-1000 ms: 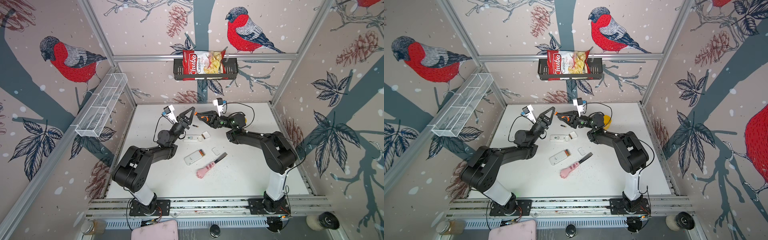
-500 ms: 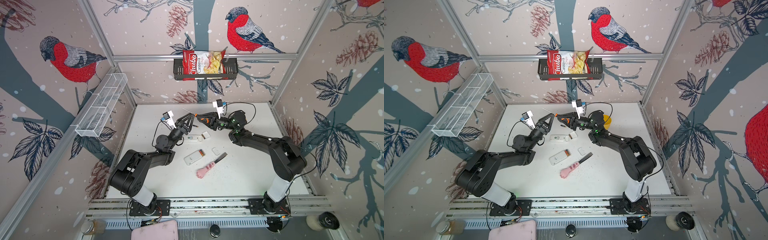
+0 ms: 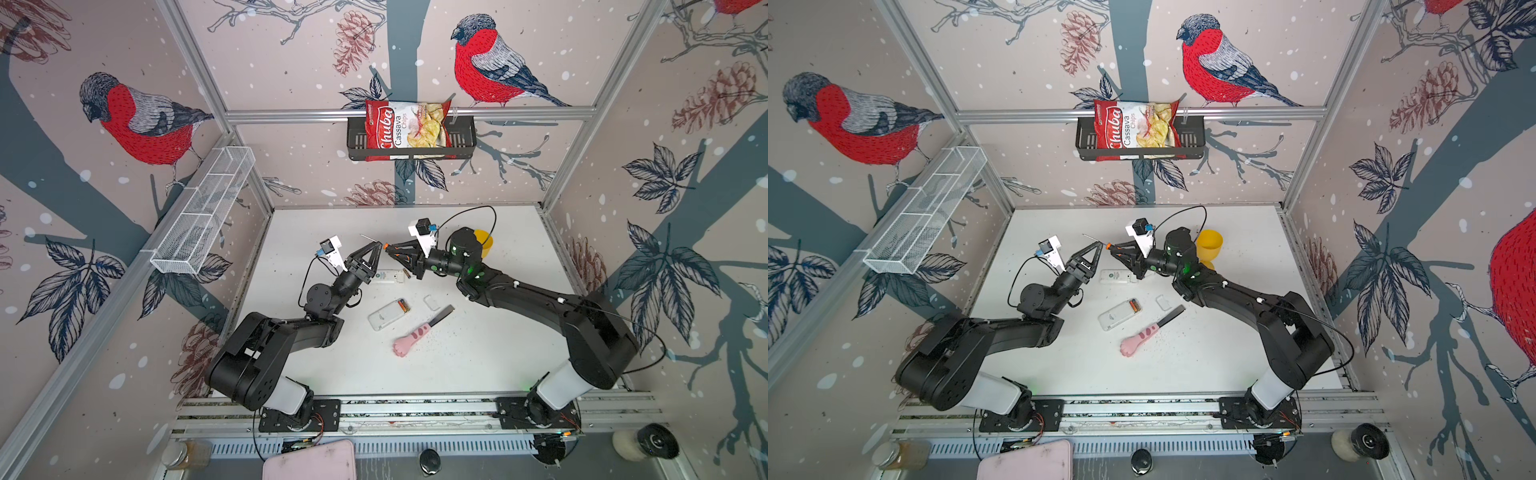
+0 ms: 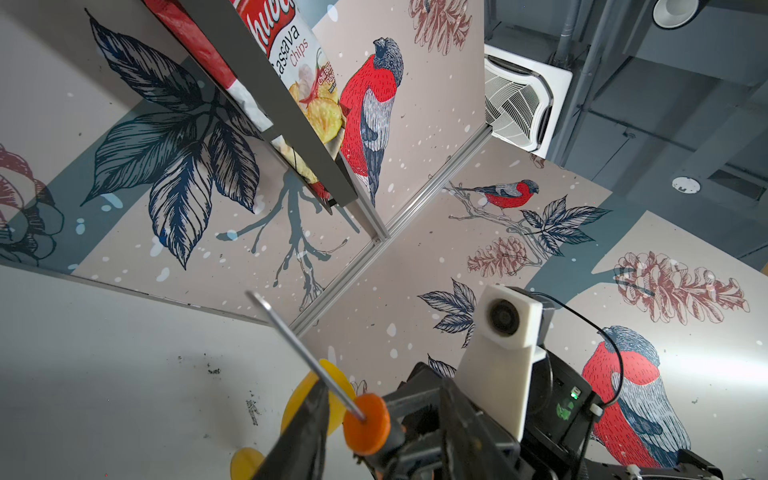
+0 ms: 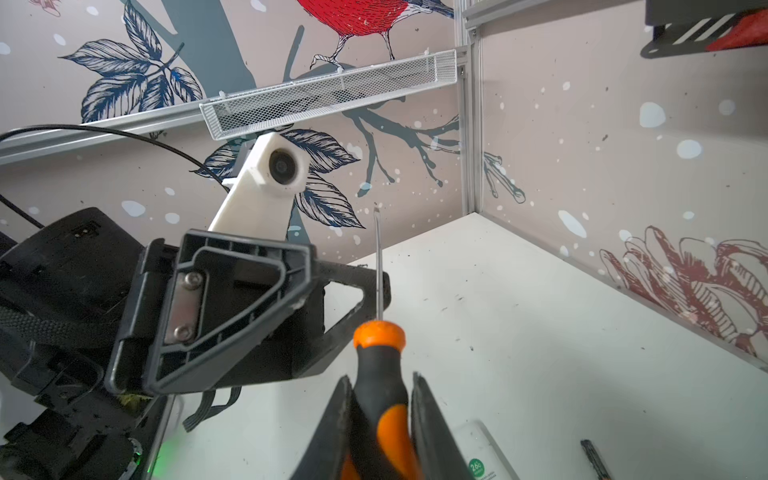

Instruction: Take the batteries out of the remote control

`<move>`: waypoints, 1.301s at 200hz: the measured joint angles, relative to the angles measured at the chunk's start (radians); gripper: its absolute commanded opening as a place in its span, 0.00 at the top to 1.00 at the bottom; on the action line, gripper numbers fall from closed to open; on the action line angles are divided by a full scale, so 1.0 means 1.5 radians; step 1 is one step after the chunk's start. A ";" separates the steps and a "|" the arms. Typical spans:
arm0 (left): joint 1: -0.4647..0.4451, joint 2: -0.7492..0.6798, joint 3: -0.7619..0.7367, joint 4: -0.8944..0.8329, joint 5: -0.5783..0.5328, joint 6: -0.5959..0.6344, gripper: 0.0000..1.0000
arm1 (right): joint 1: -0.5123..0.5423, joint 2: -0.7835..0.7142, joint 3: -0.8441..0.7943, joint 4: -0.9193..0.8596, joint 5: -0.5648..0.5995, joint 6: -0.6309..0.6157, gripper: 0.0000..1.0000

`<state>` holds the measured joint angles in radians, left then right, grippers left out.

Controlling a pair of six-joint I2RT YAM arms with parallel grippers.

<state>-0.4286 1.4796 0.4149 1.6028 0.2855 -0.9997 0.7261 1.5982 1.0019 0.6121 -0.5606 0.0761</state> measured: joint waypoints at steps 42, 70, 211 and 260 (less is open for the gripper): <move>-0.006 -0.004 -0.008 0.001 0.001 -0.009 0.61 | 0.004 -0.023 -0.022 0.000 0.043 -0.022 0.95; -0.010 -0.004 -0.016 0.002 0.001 -0.008 0.60 | 0.004 -0.032 -0.023 -0.001 0.052 -0.031 0.95; -0.014 -0.019 -0.026 0.005 0.001 0.021 0.63 | -0.059 0.027 0.003 0.089 -0.164 0.249 0.92; -0.014 -0.019 -0.026 0.005 0.001 0.021 0.69 | -0.070 0.070 0.016 0.166 -0.223 0.347 0.92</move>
<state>-0.4500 1.4513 0.3763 1.6096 0.2867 -0.9676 0.6212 1.7035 1.0264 0.8604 -0.8948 0.5968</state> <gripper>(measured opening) 0.321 0.235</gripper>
